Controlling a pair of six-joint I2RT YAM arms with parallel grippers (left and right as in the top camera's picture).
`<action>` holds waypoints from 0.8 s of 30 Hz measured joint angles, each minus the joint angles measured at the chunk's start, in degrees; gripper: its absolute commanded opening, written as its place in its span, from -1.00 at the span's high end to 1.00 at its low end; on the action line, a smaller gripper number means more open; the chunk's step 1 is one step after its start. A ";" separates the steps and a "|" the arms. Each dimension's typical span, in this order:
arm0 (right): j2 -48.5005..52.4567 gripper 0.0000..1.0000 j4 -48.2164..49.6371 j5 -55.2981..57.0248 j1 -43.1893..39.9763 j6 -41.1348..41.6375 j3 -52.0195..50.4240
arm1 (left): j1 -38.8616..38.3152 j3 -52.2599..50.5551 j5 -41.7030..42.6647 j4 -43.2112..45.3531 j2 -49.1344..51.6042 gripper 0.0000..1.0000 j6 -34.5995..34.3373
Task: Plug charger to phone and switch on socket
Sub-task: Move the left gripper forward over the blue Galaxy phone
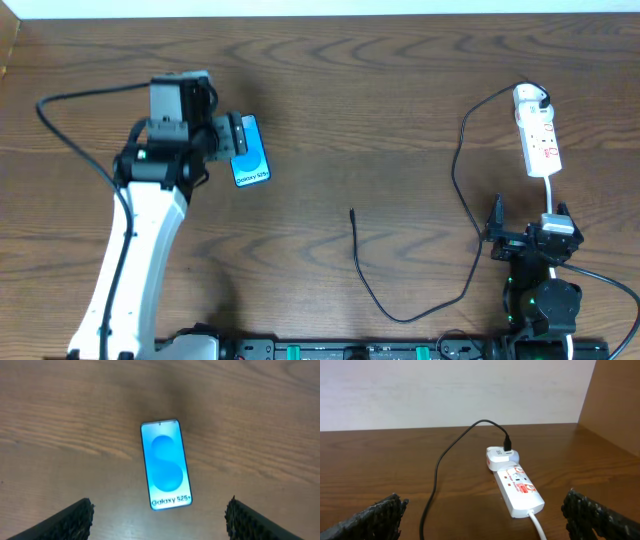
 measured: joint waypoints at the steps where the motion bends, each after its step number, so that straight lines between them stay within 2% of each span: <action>1: 0.00 -0.99 0.02 0.00 0.00 -0.02 0.00 | 0.00 1.95 0.46 -1.20 1.66 -0.68 -0.50; 6: 0.00 -0.99 0.02 0.00 0.00 -0.02 0.00 | 0.00 10.97 2.73 -9.55 9.94 -0.68 -2.45; 14: 0.00 -0.99 0.02 0.00 0.00 0.00 0.00 | 0.00 12.61 4.11 -10.19 15.54 -0.69 -2.54; 15: 0.00 -0.99 0.02 0.00 0.00 0.00 0.00 | 0.00 12.61 4.22 -10.16 15.54 -0.64 -2.54; 16: 0.00 -0.99 0.00 0.00 0.00 -0.02 0.00 | 0.00 12.61 4.37 -10.19 15.54 -0.11 -2.54; 17: 0.00 -0.98 0.02 0.00 0.00 0.00 0.00 | 0.00 12.61 4.42 -10.16 15.54 0.26 -2.58; 18: 0.00 -0.99 0.00 0.00 0.00 0.00 0.00 | 0.00 12.61 4.42 -10.16 15.54 0.28 -2.84; 19: 0.00 -0.99 0.02 0.00 0.00 0.00 0.00 | 0.00 12.61 4.42 -10.01 15.54 -0.96 -2.97; 24: 0.00 -0.99 0.02 0.00 0.00 0.00 0.00 | 0.00 12.61 6.78 -9.68 15.54 -0.96 -2.82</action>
